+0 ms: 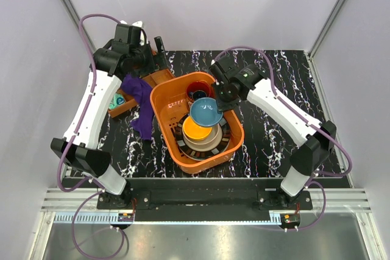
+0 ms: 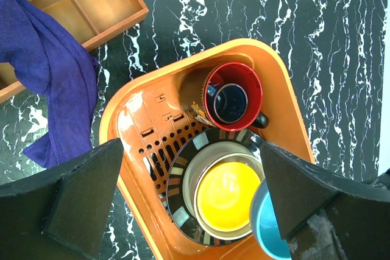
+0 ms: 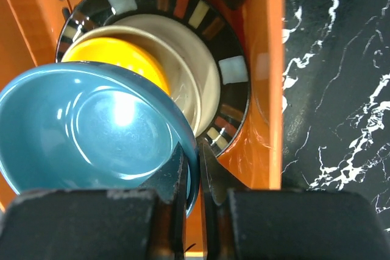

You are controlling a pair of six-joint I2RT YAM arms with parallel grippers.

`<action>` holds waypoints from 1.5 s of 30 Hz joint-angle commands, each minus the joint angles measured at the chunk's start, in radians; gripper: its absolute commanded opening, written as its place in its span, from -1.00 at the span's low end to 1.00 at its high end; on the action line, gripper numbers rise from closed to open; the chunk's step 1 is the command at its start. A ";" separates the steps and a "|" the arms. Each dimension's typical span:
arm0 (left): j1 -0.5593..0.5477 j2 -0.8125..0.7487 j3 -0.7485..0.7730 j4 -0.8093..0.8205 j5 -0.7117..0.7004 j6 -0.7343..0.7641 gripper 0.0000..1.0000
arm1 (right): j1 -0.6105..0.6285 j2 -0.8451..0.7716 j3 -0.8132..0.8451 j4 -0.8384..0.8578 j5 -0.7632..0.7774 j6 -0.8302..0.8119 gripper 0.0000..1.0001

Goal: Place the mixed dishes into the plastic bin
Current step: Place the bowl in the plastic bin.

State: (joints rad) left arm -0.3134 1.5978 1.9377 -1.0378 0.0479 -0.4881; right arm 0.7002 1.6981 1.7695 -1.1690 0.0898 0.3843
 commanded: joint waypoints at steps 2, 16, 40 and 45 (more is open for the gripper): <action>-0.004 -0.044 0.001 0.045 -0.014 0.008 0.98 | 0.044 0.017 -0.016 0.055 0.007 -0.021 -1.00; -0.004 -0.059 -0.014 0.041 -0.016 -0.003 0.98 | 0.065 0.106 0.002 0.117 -0.030 -0.021 -1.00; -0.004 -0.053 -0.034 0.058 -0.026 -0.041 0.98 | 0.071 0.100 -0.074 0.143 -0.082 -0.061 -0.67; -0.004 -0.064 -0.048 0.058 -0.033 -0.047 0.98 | 0.071 0.084 -0.091 0.154 -0.085 -0.061 -0.59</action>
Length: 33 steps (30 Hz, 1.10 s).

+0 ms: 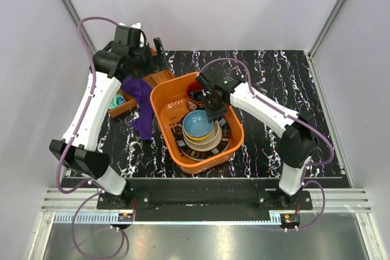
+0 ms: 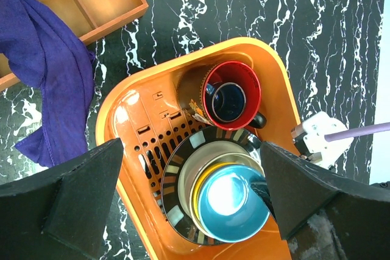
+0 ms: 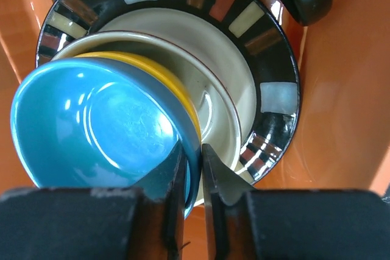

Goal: Place the mixed dishes into the plastic bin
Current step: Place the bowl in the plastic bin.

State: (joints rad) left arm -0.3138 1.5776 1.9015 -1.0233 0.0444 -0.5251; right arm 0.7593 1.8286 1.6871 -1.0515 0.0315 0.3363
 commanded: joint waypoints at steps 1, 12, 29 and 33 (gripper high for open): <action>-0.004 -0.045 -0.018 0.043 -0.029 -0.012 0.97 | 0.012 -0.046 -0.010 0.036 -0.027 -0.014 -0.53; -0.005 -0.054 -0.019 0.048 -0.023 -0.015 0.98 | 0.012 -0.103 0.040 0.036 0.010 0.017 0.13; -0.005 -0.207 -0.123 0.216 -0.070 -0.023 0.98 | -0.176 -0.311 0.102 0.010 0.102 0.136 0.86; -0.004 -0.272 -0.183 0.221 -0.142 -0.036 0.98 | -0.258 -0.365 0.071 0.025 0.108 0.099 0.95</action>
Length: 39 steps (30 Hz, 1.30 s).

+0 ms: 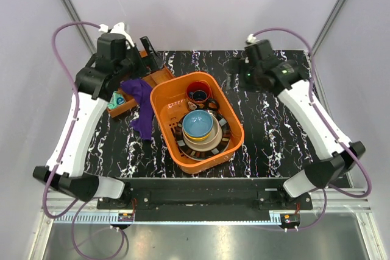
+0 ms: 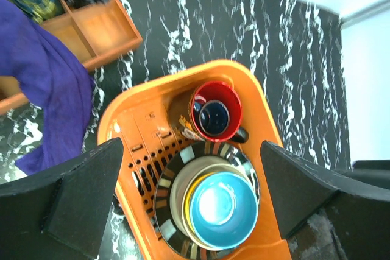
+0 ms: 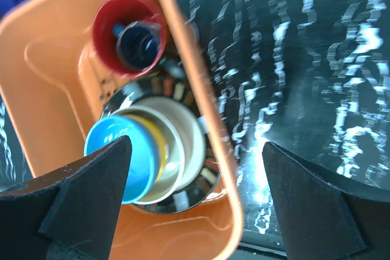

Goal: Place the mixed dishes into the plastic bin
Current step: Place the bowl in the plastic bin, then reset both arms

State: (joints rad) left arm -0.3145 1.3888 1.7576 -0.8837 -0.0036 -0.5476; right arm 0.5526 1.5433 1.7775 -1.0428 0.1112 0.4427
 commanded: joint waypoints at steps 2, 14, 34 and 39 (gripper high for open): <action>-0.003 -0.129 -0.087 0.077 -0.114 -0.031 0.98 | -0.089 -0.104 -0.038 0.009 0.033 -0.021 1.00; -0.001 -0.376 -0.302 -0.030 -0.272 -0.113 0.97 | -0.198 -0.314 -0.203 -0.054 0.068 0.011 1.00; -0.001 -0.651 -0.555 -0.133 -0.424 -0.252 0.98 | -0.212 -0.529 -0.434 -0.074 0.081 0.110 0.99; -0.001 -0.656 -0.578 -0.123 -0.406 -0.259 0.98 | -0.212 -0.540 -0.438 -0.079 0.073 0.132 1.00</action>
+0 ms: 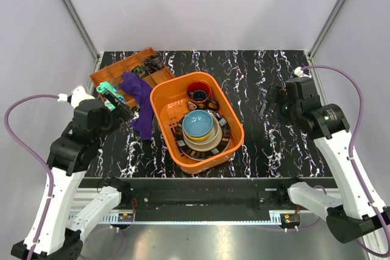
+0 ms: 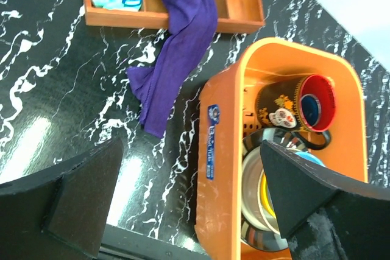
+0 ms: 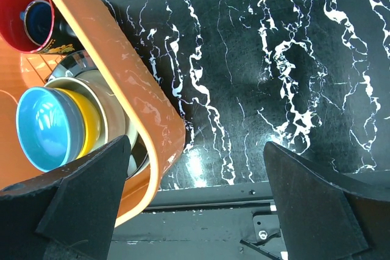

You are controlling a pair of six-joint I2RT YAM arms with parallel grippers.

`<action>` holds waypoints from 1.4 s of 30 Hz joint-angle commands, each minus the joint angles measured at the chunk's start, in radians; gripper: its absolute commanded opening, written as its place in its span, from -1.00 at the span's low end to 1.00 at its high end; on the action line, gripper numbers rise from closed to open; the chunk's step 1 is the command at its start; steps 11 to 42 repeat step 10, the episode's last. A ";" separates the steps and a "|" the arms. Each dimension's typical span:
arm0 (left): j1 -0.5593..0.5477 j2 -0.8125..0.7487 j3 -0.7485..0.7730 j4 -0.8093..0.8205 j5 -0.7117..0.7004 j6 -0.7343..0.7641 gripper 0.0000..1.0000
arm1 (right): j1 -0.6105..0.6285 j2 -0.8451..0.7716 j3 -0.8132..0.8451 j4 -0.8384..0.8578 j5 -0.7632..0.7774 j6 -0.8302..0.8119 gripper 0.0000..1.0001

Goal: Place the mixed dishes into the plastic bin
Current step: Reset both arms

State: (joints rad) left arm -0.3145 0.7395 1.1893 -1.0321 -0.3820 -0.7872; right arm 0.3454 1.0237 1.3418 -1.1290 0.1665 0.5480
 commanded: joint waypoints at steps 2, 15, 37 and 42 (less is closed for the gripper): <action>-0.001 -0.008 -0.016 0.026 -0.026 -0.024 0.98 | -0.005 -0.019 -0.007 0.006 0.013 0.030 0.99; -0.001 -0.029 -0.023 0.021 -0.012 0.000 0.98 | -0.005 -0.019 -0.006 0.008 -0.001 0.018 0.99; -0.001 -0.029 -0.023 0.021 -0.012 0.000 0.98 | -0.005 -0.019 -0.006 0.008 -0.001 0.018 0.99; -0.001 -0.029 -0.023 0.021 -0.012 0.000 0.98 | -0.005 -0.019 -0.006 0.008 -0.001 0.018 0.99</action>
